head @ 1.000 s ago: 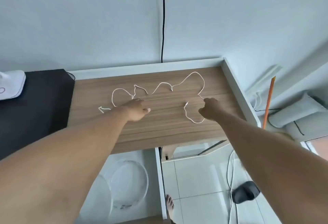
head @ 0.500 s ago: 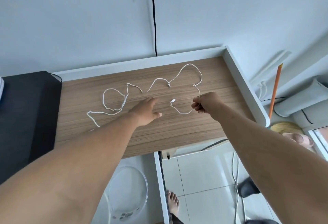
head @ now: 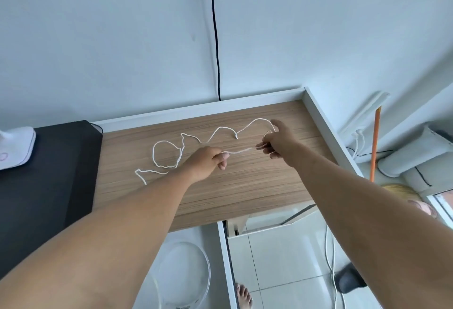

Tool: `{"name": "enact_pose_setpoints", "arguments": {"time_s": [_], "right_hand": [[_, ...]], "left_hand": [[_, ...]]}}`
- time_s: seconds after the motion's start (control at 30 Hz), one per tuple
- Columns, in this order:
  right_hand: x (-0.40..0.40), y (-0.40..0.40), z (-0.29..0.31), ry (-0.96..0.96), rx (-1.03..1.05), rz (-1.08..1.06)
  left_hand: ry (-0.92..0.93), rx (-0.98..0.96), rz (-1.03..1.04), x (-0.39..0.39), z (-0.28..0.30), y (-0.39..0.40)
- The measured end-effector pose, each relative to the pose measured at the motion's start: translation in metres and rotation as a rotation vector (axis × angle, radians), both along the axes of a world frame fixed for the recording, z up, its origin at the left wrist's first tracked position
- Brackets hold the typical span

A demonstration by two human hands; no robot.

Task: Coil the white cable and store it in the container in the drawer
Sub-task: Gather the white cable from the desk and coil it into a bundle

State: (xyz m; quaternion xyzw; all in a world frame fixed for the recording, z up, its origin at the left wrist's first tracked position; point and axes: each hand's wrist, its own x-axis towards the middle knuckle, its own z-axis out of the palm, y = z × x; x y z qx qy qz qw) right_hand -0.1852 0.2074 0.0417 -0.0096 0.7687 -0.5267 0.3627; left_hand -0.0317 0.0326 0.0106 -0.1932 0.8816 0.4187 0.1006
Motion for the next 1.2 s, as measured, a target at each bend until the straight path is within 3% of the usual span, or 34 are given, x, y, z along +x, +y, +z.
{"name": "enact_pose_setpoints", "arguments": {"time_s": [0.1,0.2,0.3,0.37,0.43,0.6,0.73,0.83,0.93,1.07,1.2], "right_hand": [[0.005,-0.002,0.013,0.109,0.065,0.137],[0.013,-0.002,0.028,0.151,0.101,0.411],[0.022,-0.005,0.036,0.374,0.249,0.664],[0.026,-0.011,0.040,0.541,0.337,0.642],[0.028,-0.017,0.045,0.569,0.313,0.565],[0.038,-0.026,0.051,0.339,0.034,0.467],[0.046,-0.026,0.048,0.259,-0.026,0.435],[0.053,-0.035,0.051,0.420,0.007,0.372],[0.065,-0.053,0.063,0.569,0.034,0.399],[0.084,-0.074,0.087,0.694,0.161,0.712],[0.098,-0.088,0.110,0.694,0.140,0.991]], "left_hand": [[-0.006,0.195,0.089,0.006,0.025,-0.011],[0.025,0.307,0.275,0.017,0.057,-0.027],[0.051,0.349,0.420,0.039,0.086,-0.046],[0.078,0.379,0.517,0.055,0.104,-0.059],[0.112,0.423,0.626,0.070,0.120,-0.069],[0.228,0.510,0.917,0.105,0.145,-0.093],[0.339,0.552,1.069,0.129,0.158,-0.106],[0.404,0.637,1.060,0.137,0.162,-0.108],[0.410,0.598,0.955,0.139,0.166,-0.101],[0.356,0.421,0.882,0.139,0.173,-0.087],[0.330,0.396,0.881,0.141,0.177,-0.082]]}}
